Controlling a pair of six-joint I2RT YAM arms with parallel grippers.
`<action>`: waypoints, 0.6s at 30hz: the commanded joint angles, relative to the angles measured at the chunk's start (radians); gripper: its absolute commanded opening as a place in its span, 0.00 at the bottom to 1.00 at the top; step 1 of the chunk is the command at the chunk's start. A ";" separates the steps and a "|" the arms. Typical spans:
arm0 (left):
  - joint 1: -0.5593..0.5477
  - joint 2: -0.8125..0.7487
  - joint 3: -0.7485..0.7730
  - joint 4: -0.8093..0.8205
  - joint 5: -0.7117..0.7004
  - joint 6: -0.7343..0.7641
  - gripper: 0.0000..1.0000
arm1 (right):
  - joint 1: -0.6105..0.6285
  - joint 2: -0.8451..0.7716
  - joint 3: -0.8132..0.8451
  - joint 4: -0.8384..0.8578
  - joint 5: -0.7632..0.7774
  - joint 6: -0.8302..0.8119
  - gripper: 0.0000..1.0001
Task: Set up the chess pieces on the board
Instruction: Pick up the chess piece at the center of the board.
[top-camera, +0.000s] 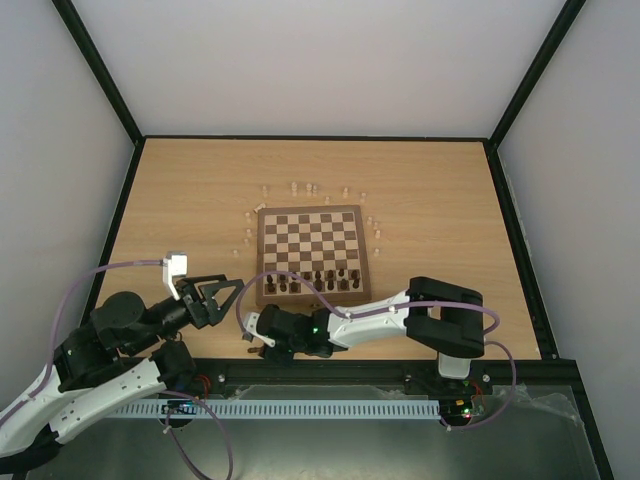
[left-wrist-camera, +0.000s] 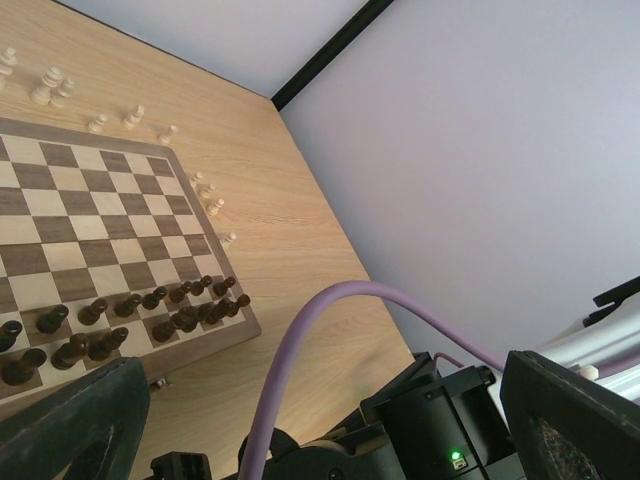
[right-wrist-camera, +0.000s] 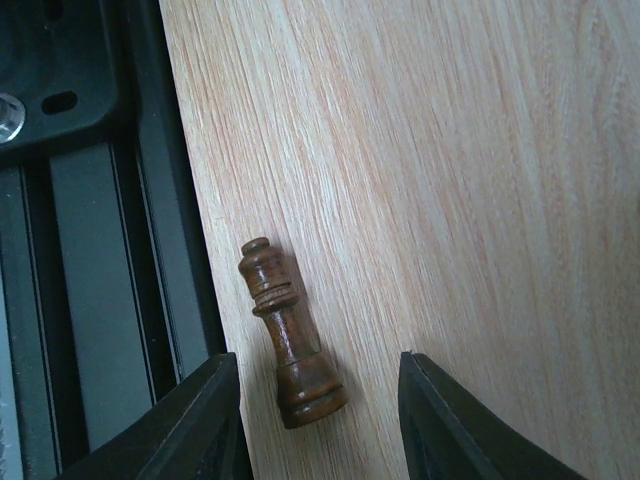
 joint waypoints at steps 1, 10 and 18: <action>0.005 -0.010 0.012 -0.010 -0.005 0.013 0.99 | 0.008 0.022 0.024 -0.008 0.008 -0.011 0.44; 0.005 -0.010 0.010 -0.009 -0.006 0.014 0.99 | 0.008 0.045 0.033 -0.011 -0.003 -0.013 0.36; 0.005 -0.007 0.008 -0.007 -0.004 0.014 0.99 | 0.007 0.056 0.039 -0.014 -0.020 -0.011 0.30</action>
